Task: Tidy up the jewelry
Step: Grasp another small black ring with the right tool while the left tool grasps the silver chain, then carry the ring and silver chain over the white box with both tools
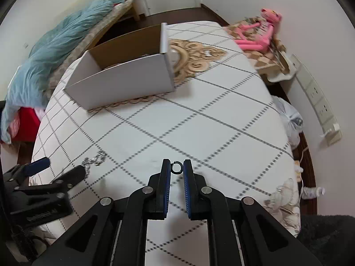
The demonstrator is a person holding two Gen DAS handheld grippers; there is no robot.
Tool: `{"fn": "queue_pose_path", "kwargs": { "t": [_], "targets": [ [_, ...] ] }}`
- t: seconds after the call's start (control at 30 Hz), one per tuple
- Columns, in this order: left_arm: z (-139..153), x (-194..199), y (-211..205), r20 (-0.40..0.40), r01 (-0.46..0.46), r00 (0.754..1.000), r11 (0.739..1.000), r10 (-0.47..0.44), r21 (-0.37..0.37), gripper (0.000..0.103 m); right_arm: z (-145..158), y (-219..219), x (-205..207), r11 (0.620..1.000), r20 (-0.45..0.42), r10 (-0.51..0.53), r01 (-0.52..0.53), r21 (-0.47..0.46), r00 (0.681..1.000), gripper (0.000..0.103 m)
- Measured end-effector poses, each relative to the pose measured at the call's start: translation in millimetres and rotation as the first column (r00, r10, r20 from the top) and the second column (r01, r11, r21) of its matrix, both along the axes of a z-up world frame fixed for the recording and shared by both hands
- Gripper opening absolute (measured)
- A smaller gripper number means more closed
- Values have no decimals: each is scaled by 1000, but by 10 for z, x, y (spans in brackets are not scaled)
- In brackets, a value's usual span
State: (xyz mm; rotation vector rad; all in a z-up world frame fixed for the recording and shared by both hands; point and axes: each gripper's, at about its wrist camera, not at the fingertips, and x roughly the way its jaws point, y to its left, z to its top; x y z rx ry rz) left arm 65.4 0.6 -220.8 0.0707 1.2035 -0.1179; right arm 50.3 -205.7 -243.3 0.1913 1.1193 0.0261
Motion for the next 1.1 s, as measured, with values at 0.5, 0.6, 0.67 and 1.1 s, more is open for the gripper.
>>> {"fn": "queue_pose_path", "kwargs": {
  "t": [0.5, 0.6, 0.67, 1.1],
  "targets": [
    [7, 133, -174, 0, 95, 995, 988, -96, -121, 1, 36, -170, 2, 998, 2, -53, 53, 44, 999, 12],
    [161, 68, -40, 17, 64, 998, 981, -62, -182, 1, 100, -178, 5, 997, 12, -52, 52, 61, 999, 12],
    [297, 22, 58, 33, 49, 999, 975, -43, -216, 1, 169, -184, 11, 996, 25, -50, 48, 73, 998, 12],
    [1252, 96, 440, 145, 47, 989, 920, 11, -389, 1, 973, -46, 282, 984, 160, 9, -37, 172, 987, 12]
  ]
}}
